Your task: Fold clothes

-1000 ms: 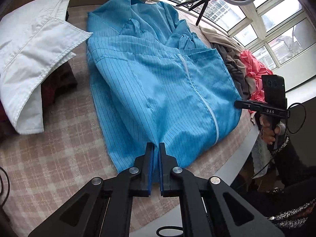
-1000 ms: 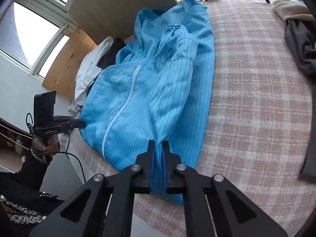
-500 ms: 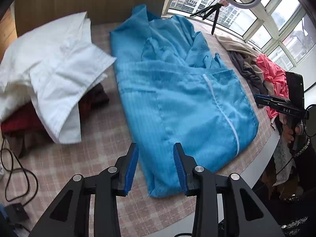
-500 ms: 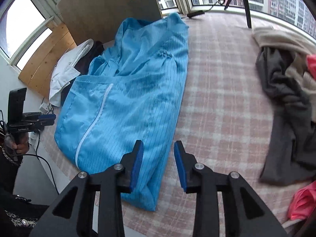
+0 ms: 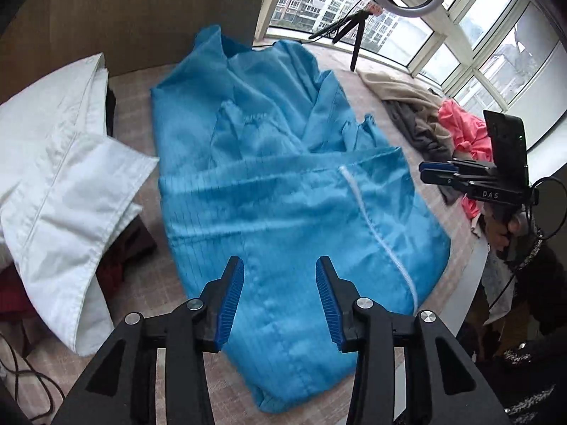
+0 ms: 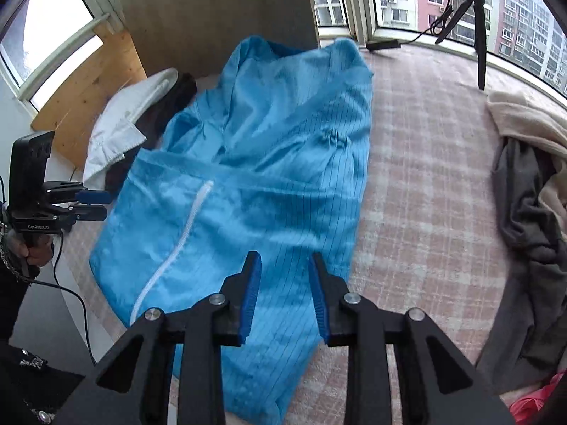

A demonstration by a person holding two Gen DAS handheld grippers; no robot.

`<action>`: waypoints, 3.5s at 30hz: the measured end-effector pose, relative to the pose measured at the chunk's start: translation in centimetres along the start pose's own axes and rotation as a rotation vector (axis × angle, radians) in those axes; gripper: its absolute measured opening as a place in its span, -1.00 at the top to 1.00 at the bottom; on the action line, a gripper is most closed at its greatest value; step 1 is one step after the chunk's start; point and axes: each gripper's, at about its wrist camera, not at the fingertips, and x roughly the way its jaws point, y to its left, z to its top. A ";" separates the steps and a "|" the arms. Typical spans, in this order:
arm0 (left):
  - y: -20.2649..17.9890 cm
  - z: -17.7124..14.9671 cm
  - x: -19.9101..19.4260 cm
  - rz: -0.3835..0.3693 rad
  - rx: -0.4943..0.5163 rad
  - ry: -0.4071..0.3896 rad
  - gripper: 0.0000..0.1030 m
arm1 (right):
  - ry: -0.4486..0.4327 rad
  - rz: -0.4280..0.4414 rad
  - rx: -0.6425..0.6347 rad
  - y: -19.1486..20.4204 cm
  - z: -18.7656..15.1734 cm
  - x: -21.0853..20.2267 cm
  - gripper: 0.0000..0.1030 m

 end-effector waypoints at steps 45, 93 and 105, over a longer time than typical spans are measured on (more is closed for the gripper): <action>4.4 25.0 6.4 0.130 0.025 -0.086 0.81 | -0.017 0.107 0.035 -8.0 27.8 13.0 0.85; -4.7 -11.7 -1.2 0.078 0.031 0.064 0.15 | -0.014 -0.086 -0.039 7.7 -6.9 -2.3 0.06; -0.9 -13.4 -4.5 0.031 -0.125 0.062 -0.14 | 0.073 0.005 -0.099 8.9 -9.9 -3.8 0.65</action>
